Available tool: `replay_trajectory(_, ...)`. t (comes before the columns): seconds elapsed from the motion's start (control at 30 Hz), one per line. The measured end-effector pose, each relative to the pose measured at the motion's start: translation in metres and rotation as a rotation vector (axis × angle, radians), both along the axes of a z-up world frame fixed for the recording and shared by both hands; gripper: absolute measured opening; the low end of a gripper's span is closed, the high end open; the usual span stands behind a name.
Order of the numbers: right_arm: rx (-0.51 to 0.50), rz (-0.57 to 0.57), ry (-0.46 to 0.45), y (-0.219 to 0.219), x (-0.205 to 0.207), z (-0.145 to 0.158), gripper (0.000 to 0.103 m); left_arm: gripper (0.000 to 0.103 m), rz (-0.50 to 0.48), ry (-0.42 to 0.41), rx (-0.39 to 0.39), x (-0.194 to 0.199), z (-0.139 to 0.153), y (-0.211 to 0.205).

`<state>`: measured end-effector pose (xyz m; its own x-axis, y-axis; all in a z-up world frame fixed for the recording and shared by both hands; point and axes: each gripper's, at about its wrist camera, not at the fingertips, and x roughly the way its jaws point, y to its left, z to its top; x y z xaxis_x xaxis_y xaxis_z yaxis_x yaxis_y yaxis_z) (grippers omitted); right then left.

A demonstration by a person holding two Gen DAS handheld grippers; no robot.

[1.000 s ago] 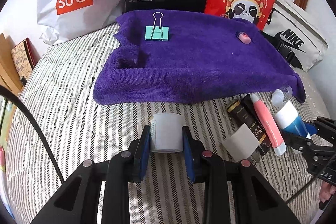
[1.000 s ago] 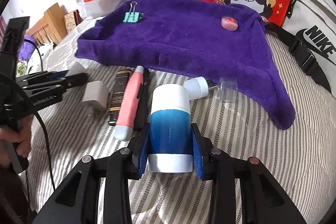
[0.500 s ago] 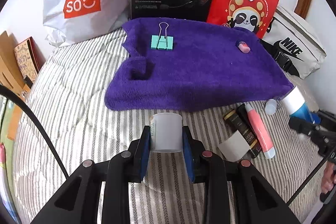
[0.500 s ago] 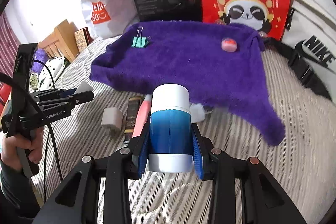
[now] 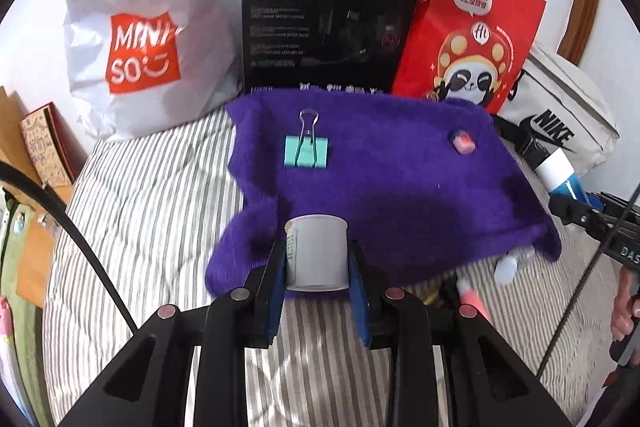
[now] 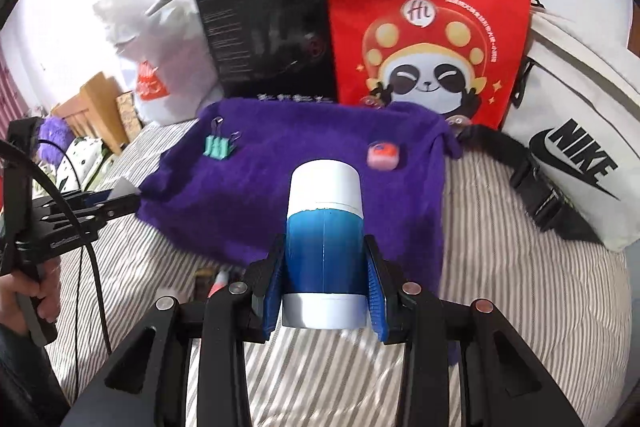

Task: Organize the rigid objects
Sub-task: 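Carry the tape roll and the bottle over the purple towel with both grippers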

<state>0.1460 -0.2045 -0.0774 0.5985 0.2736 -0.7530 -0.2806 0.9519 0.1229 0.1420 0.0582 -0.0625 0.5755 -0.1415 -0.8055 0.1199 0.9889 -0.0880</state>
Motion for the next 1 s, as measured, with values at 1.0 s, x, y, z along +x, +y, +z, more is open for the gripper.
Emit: replay_trajectory(1.0,-0.096,-0.034,0.128,0.007,0.074,-0.039,0.036,0.027,-0.039,0.037,-0.056,0.075,-0.027,-0.010)
